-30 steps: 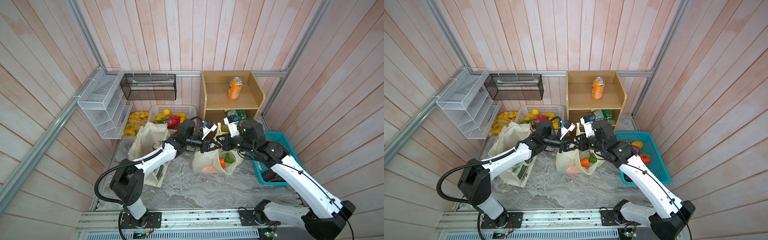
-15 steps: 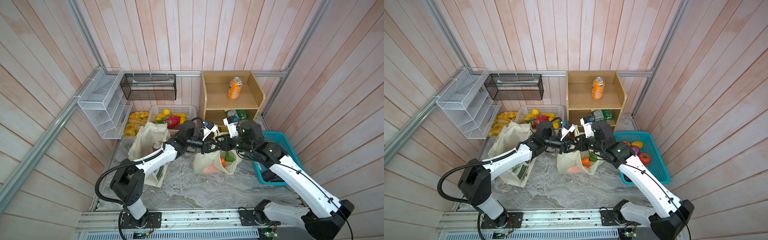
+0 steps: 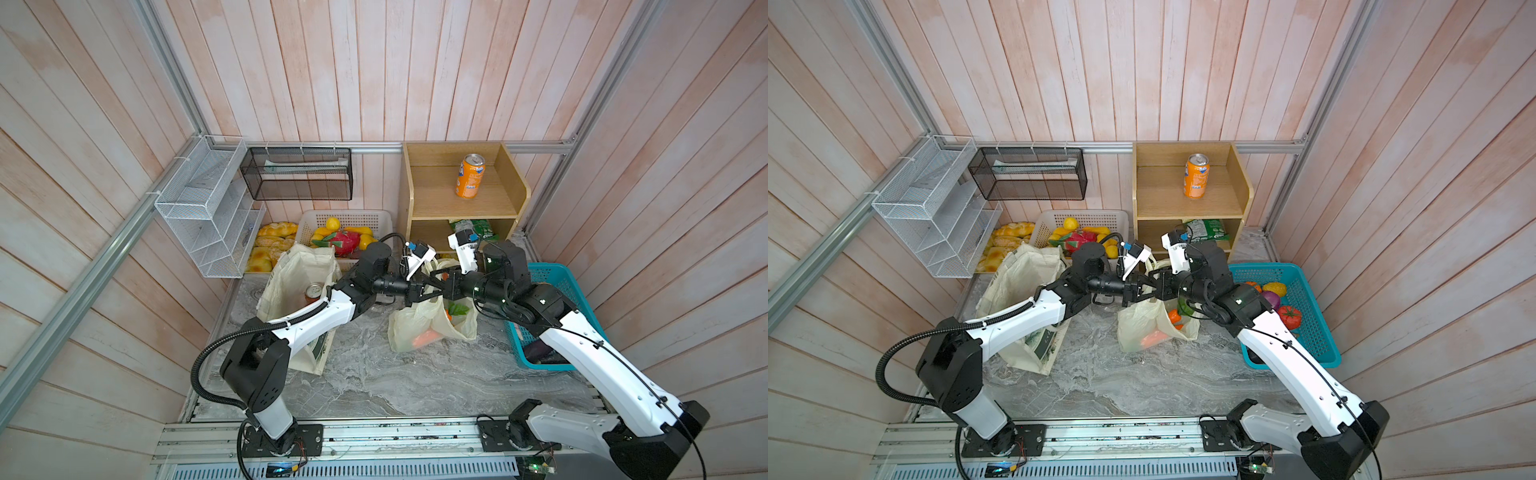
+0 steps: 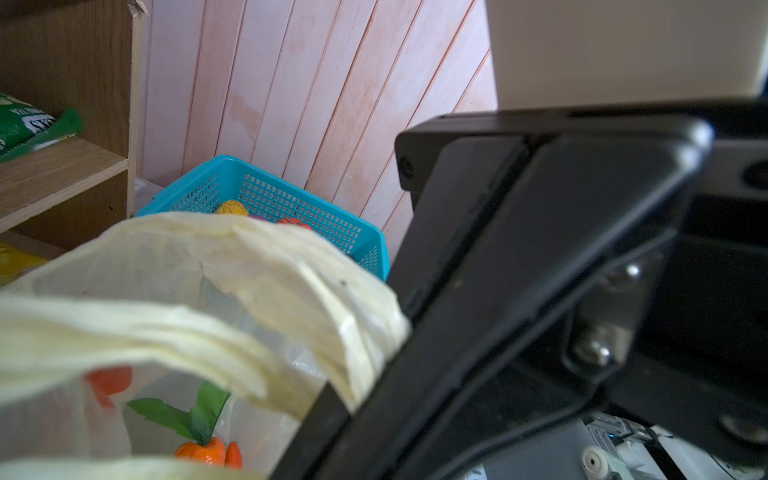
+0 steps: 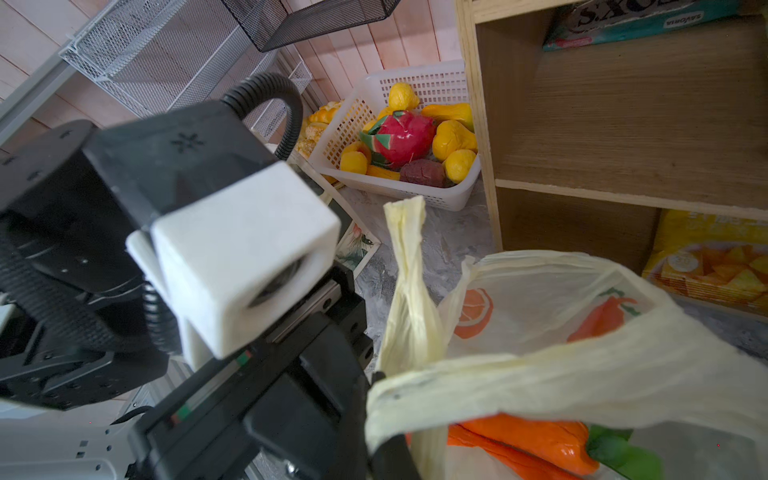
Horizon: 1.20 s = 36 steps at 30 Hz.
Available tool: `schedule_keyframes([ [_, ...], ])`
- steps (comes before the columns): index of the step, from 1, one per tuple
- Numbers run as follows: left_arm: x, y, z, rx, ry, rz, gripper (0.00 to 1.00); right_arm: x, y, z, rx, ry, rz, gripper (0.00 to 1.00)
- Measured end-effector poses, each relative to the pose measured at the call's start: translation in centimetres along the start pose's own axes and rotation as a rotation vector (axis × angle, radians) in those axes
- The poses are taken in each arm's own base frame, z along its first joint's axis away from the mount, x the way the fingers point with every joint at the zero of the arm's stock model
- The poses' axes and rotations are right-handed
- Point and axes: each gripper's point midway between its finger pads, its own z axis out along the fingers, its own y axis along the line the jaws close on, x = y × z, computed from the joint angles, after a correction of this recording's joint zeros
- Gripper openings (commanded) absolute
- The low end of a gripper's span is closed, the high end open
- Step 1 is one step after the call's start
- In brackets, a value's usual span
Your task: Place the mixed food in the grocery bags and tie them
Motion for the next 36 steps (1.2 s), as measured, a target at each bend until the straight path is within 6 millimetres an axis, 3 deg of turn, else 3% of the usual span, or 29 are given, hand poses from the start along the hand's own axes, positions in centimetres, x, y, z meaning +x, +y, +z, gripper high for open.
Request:
schedule_keyframes([
  [3, 0.0, 0.3, 0.0, -0.014, -0.006, 0.002, 0.0, -0.1, 0.1, -0.2, -0.004, -0.004, 0.003, 0.39],
  [6, -0.1, 0.8, -0.2, -0.034, -0.011, 0.0, 0.0, -0.2, 0.4, -0.9, -0.011, -0.004, -0.011, 0.56],
  [10, -0.2, 1.4, -0.7, -0.049, -0.015, 0.007, 0.0, -0.9, -0.1, -3.1, 0.009, -0.036, -0.017, 0.63],
  [15, -0.3, 2.3, -1.8, -0.062, -0.015, 0.013, 0.0, -2.7, -1.9, -7.4, 0.083, -0.146, -0.035, 0.76],
  [18, -0.2, 2.7, -2.5, -0.062, -0.004, 0.013, 0.0, -2.7, -3.4, -8.4, 0.141, -0.194, -0.073, 0.85],
  [21, -0.6, 2.7, -3.0, -0.056, 0.003, 0.02, 0.0, -0.7, -5.5, -7.2, 0.194, -0.178, -0.127, 0.89],
  [25, -1.3, 2.4, -3.4, -0.04, 0.006, 0.04, 0.0, 3.6, -9.0, -4.7, 0.268, -0.114, -0.19, 0.97],
  [27, -1.5, 2.3, -3.5, -0.03, 0.01, 0.045, 0.0, 5.7, -10.4, -4.3, 0.296, -0.108, -0.218, 0.98],
  [29, -1.6, 2.2, -3.6, -0.022, 0.013, 0.048, 0.0, 6.6, -11.0, -4.4, 0.31, -0.138, -0.243, 0.98],
  [31, -1.7, 2.2, -3.5, -0.011, 0.018, 0.048, 0.0, 6.7, -11.3, -4.6, 0.317, -0.177, -0.257, 0.98],
  [36, -1.3, 2.5, -3.2, 0.008, 0.033, 0.033, 0.0, 4.3, -11.2, -3.9, 0.321, -0.262, -0.291, 0.98],
])
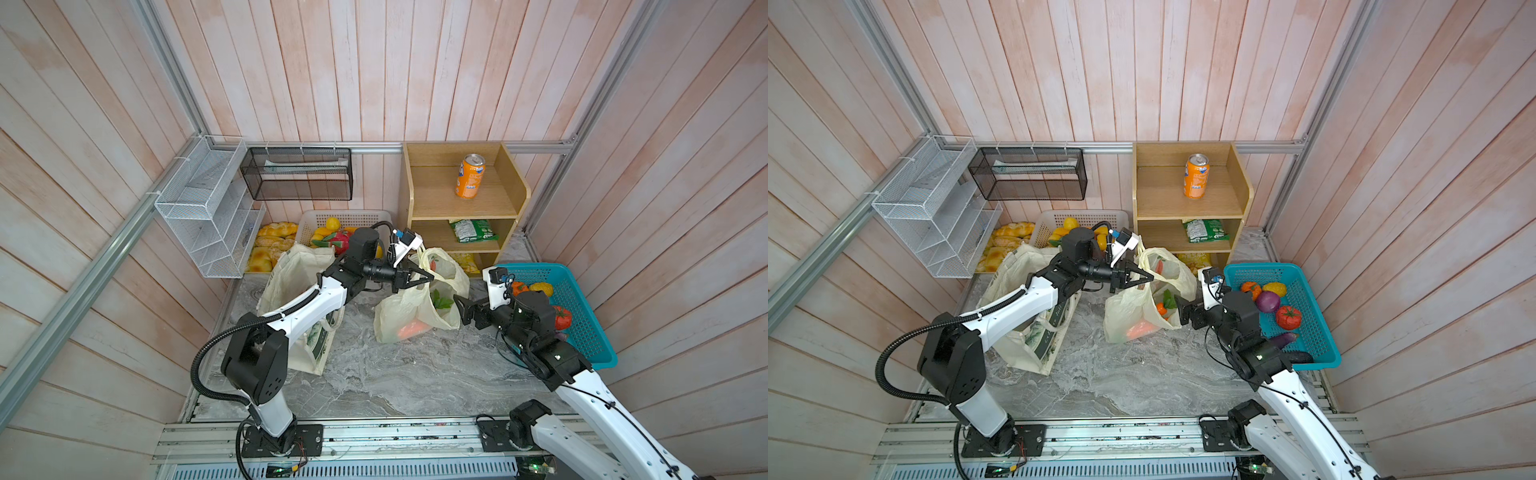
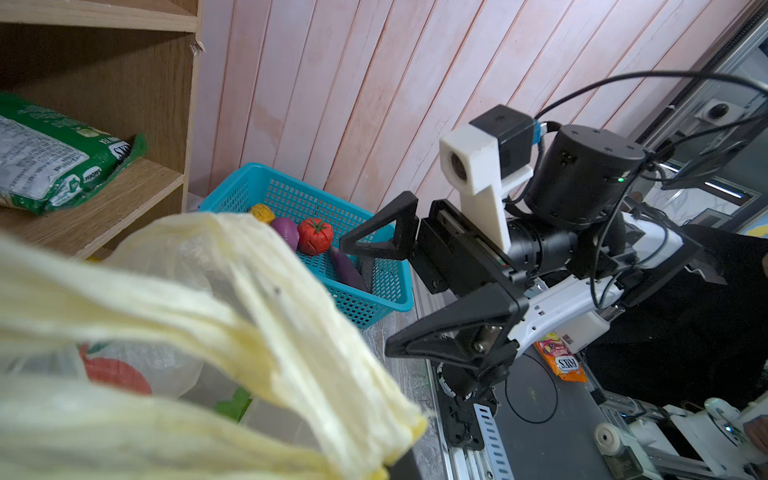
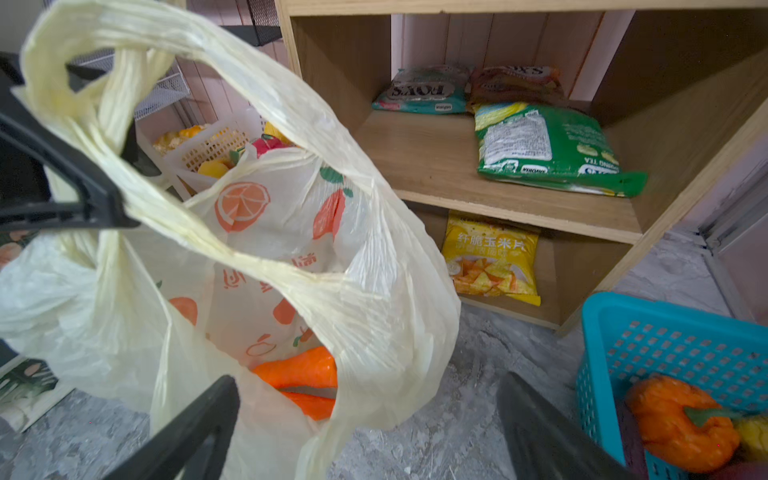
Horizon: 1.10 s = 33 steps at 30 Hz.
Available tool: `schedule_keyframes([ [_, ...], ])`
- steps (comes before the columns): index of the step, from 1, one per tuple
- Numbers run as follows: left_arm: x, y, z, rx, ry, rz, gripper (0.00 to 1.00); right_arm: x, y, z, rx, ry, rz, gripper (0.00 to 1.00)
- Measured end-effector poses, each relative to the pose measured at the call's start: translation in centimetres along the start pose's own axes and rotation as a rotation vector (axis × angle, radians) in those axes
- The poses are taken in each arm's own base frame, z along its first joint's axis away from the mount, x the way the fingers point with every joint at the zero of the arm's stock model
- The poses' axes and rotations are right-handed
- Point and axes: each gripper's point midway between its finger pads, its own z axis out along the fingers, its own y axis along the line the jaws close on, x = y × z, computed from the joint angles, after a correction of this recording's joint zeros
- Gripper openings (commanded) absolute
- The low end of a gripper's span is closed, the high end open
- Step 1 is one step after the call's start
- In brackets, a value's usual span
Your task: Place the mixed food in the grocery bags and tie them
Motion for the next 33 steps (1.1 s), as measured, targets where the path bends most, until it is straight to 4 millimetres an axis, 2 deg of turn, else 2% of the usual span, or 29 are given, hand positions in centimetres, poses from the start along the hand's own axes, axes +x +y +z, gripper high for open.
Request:
schedule_keyframes([
  [7, 0.1, -0.5, 0.1, 0.041, 0.017, -0.018, 0.0, 0.2, -0.1, 4.1, 0.001, 0.025, -0.05, 0.98],
  [12, -0.5, -1.3, 0.0, 0.08, 0.026, -0.011, 0.0, -2.3, 0.0, 6.4, -0.008, 0.0, -0.111, 0.98],
  [15, -0.7, -1.7, 0.0, 0.101, 0.034, -0.008, 0.0, -4.0, 0.4, 7.1, -0.029, -0.031, -0.148, 0.98],
  [18, -0.6, -1.9, 0.0, 0.119, 0.045, -0.014, 0.0, -4.8, 1.0, 7.7, -0.059, -0.039, -0.18, 0.98],
  [31, -0.5, -2.4, 0.2, 0.207, 0.082, -0.062, 0.0, -5.6, 2.6, 8.8, -0.151, -0.045, -0.251, 0.98],
  [33, -0.6, -2.5, 0.1, 0.212, 0.084, -0.06, 0.0, -6.1, 3.0, 9.1, -0.169, -0.054, -0.253, 0.88],
])
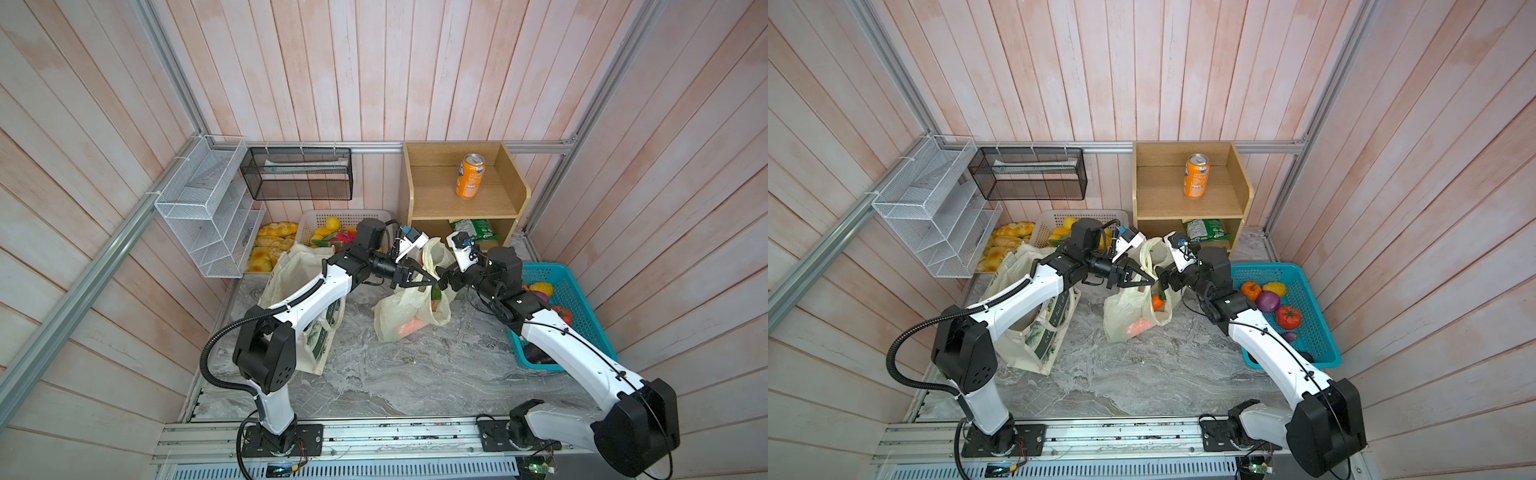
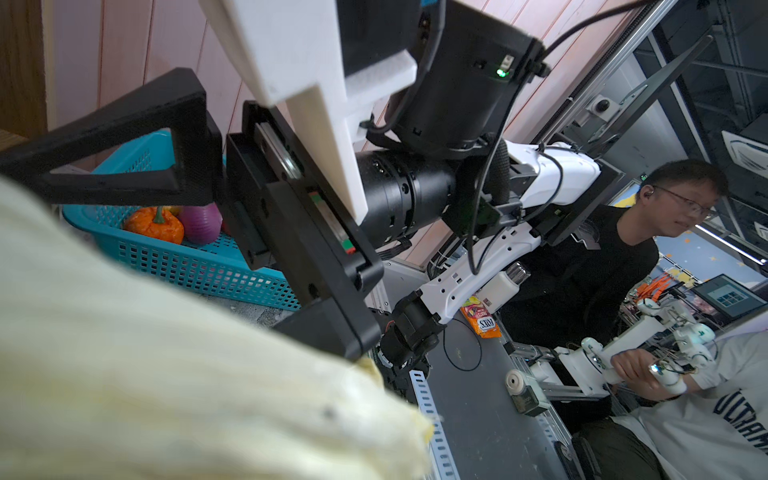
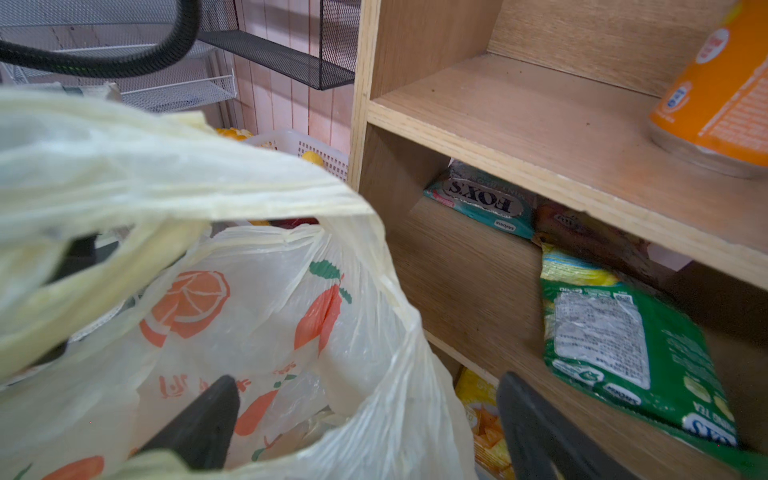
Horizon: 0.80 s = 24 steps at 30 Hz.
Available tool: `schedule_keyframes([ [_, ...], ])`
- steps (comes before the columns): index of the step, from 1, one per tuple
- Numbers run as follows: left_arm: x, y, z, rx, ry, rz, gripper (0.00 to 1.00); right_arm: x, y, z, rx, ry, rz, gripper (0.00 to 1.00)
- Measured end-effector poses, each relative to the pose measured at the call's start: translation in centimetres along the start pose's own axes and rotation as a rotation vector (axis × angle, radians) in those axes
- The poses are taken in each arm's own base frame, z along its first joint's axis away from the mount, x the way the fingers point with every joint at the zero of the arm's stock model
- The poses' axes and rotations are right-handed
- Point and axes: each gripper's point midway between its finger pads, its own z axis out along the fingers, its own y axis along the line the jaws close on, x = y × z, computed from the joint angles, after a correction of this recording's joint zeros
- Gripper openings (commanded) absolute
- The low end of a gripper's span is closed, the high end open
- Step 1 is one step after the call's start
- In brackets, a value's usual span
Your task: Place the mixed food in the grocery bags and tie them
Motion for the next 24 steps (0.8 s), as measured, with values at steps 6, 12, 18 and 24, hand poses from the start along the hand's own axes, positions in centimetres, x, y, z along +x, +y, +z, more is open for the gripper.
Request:
schedule_keyframes([
  [6, -0.4, -0.1, -0.1, -0.009, 0.003, 0.016, 0.0, -0.2, 1.0, 0.4, -0.064, -0.005, 0.009, 0.02],
  [12, 0.1, 1.5, -0.2, -0.1, -0.003, 0.015, 0.0, 0.8, 1.4, -1.0, -0.064, -0.008, 0.081, 0.0],
  [18, 1.3, 3.2, -1.0, -0.231, -0.027, -0.012, 0.05, 2.6, 0.7, -3.6, 0.022, 0.011, 0.198, 0.0],
  [24, 0.5, 4.6, -2.0, -0.363, -0.08, -0.023, 0.18, 3.7, -0.5, -5.9, 0.128, 0.025, 0.326, 0.0],
])
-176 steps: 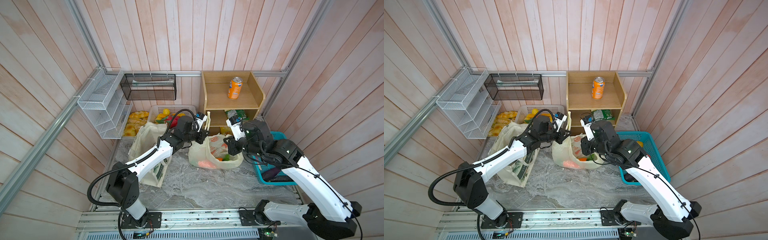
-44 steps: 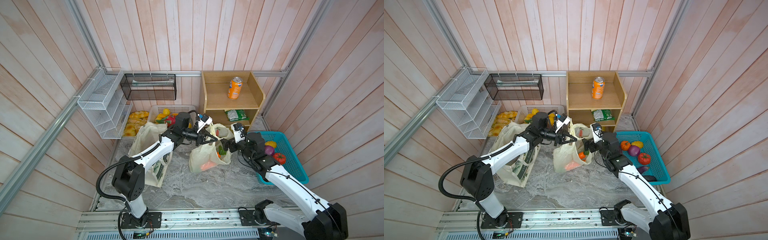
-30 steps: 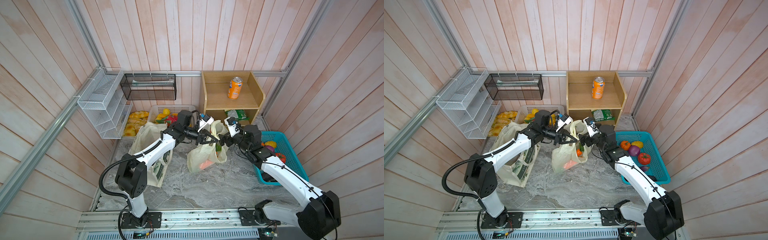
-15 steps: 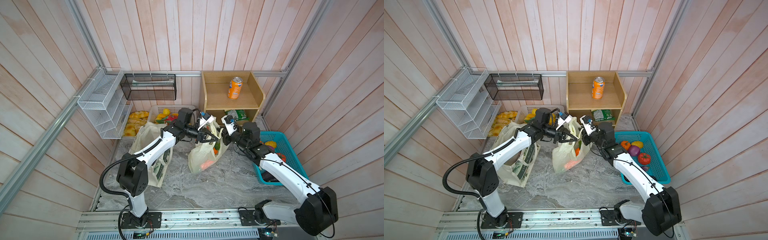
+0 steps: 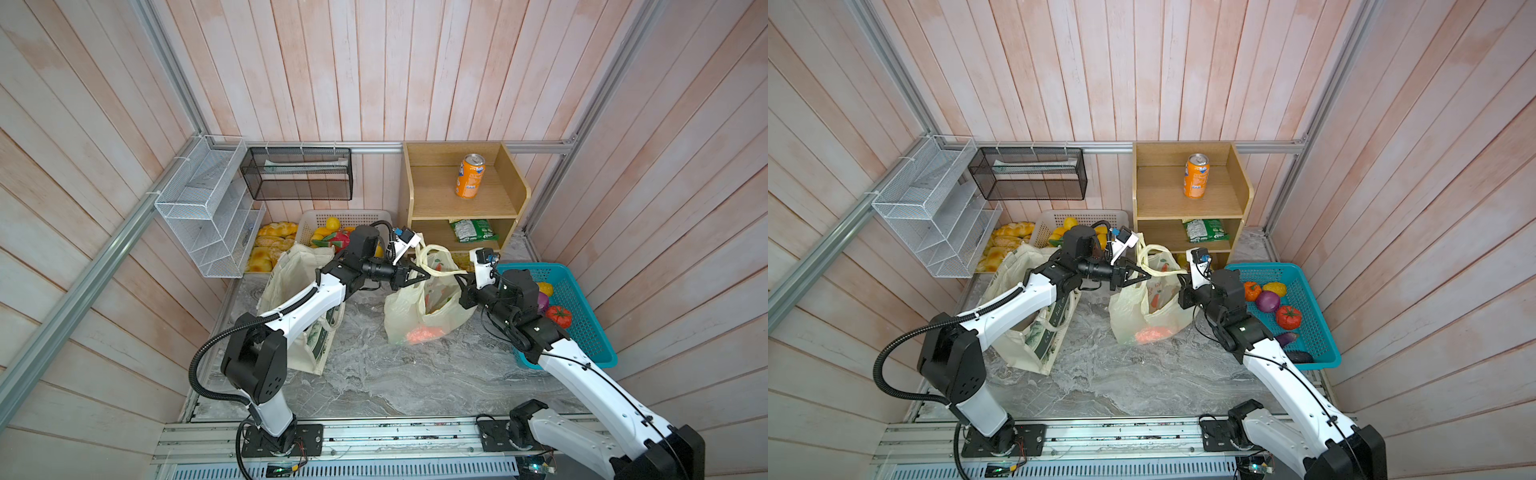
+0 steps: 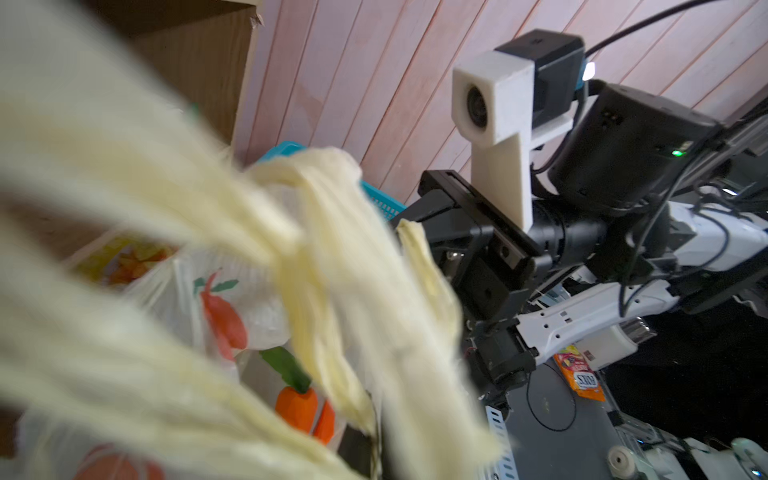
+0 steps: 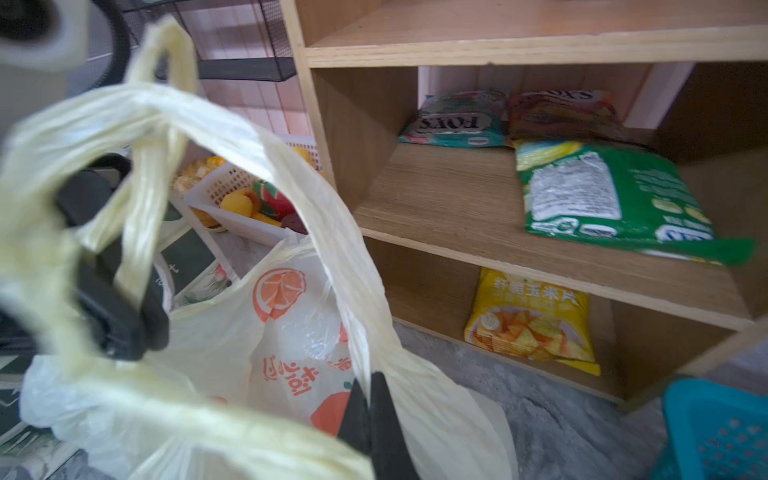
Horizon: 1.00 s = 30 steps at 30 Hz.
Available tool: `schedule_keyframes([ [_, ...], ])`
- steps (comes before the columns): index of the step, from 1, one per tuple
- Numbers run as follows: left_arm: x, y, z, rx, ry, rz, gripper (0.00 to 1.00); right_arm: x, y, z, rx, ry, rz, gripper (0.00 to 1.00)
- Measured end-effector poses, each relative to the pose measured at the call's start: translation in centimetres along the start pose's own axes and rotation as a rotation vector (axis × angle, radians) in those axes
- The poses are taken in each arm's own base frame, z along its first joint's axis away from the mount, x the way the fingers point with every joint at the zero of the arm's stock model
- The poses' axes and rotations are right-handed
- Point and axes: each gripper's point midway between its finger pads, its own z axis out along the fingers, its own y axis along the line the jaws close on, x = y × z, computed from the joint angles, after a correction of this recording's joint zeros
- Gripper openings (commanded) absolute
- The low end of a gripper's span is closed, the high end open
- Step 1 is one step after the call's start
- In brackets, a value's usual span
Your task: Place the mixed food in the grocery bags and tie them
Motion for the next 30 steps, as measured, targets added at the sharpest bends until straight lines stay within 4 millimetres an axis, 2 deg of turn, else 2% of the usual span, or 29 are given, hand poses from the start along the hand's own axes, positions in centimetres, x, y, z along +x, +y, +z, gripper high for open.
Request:
schedule_keyframes([
  [3, -0.1, 1.7, -0.2, -0.098, -0.019, -0.041, 0.21, -0.4, -0.6, -1.1, 0.038, -0.02, 0.05, 0.0],
  [7, 0.6, 3.9, -0.6, -0.234, -0.036, -0.102, 0.22, -0.4, -1.1, -2.1, 0.072, -0.031, 0.097, 0.0],
  [8, 0.9, 4.5, -0.8, -0.277, -0.039, -0.12, 0.18, -0.4, -1.2, -2.3, 0.078, -0.031, 0.105, 0.0],
  [9, 1.0, 5.0, -1.0, -0.318, -0.041, -0.135, 0.06, -0.2, -1.3, -2.3, 0.082, -0.031, 0.116, 0.0],
  [10, 1.2, 5.4, -1.1, -0.343, -0.041, -0.151, 0.0, -0.1, -1.4, -2.4, 0.086, -0.029, 0.121, 0.0],
  [12, 1.5, 5.9, -1.3, -0.38, -0.03, -0.164, 0.0, 0.5, -1.5, -2.5, 0.09, -0.02, 0.131, 0.0],
  [19, 2.1, 5.4, -1.1, -0.352, -0.002, -0.157, 0.0, 1.5, -0.5, -2.2, 0.063, 0.01, 0.131, 0.0],
  [24, 2.0, 3.7, -0.5, -0.244, 0.01, -0.102, 0.0, 2.2, 0.8, -1.8, 0.026, 0.036, 0.104, 0.0],
  [30, 2.1, 1.7, -0.2, -0.131, 0.03, -0.051, 0.0, 3.9, 2.3, -0.3, -0.01, 0.105, 0.064, 0.0],
])
